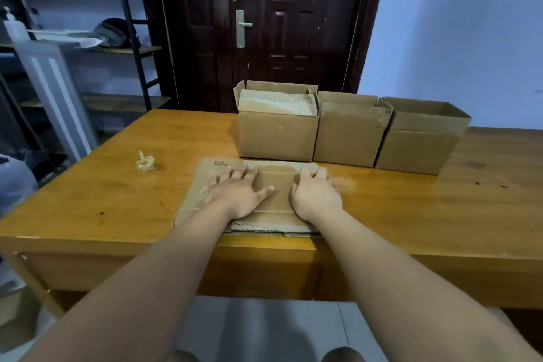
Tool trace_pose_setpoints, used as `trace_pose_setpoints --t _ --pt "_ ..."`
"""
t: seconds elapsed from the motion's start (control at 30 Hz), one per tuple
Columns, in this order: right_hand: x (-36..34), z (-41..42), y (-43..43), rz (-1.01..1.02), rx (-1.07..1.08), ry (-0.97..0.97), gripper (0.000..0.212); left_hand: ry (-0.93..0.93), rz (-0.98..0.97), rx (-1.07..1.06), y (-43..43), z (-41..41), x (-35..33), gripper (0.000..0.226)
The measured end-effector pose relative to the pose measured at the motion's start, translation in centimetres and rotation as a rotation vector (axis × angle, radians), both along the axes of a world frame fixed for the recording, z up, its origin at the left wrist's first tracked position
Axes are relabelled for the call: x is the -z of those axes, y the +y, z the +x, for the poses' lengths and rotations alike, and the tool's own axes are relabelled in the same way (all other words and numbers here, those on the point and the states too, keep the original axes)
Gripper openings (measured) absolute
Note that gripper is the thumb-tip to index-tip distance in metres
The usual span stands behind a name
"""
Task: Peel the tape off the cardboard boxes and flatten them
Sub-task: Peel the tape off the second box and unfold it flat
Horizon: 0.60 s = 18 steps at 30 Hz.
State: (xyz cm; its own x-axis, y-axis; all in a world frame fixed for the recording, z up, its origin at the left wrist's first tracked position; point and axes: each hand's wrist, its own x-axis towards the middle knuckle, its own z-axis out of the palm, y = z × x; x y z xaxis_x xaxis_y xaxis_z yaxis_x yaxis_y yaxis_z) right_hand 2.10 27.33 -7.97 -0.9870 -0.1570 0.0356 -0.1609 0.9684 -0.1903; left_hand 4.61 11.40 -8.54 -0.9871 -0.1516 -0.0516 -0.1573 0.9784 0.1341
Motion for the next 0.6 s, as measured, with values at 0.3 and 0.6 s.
trace_pose_setpoints --t 0.3,0.6 --pt "-3.3 -1.3 -2.6 0.071 -0.091 0.254 0.043 0.195 0.010 -0.032 0.1 0.1 0.3 0.067" --pt "-9.1 -5.8 -6.9 0.016 -0.168 0.450 0.075 0.481 0.408 -0.081 -0.3 0.8 0.3 0.030"
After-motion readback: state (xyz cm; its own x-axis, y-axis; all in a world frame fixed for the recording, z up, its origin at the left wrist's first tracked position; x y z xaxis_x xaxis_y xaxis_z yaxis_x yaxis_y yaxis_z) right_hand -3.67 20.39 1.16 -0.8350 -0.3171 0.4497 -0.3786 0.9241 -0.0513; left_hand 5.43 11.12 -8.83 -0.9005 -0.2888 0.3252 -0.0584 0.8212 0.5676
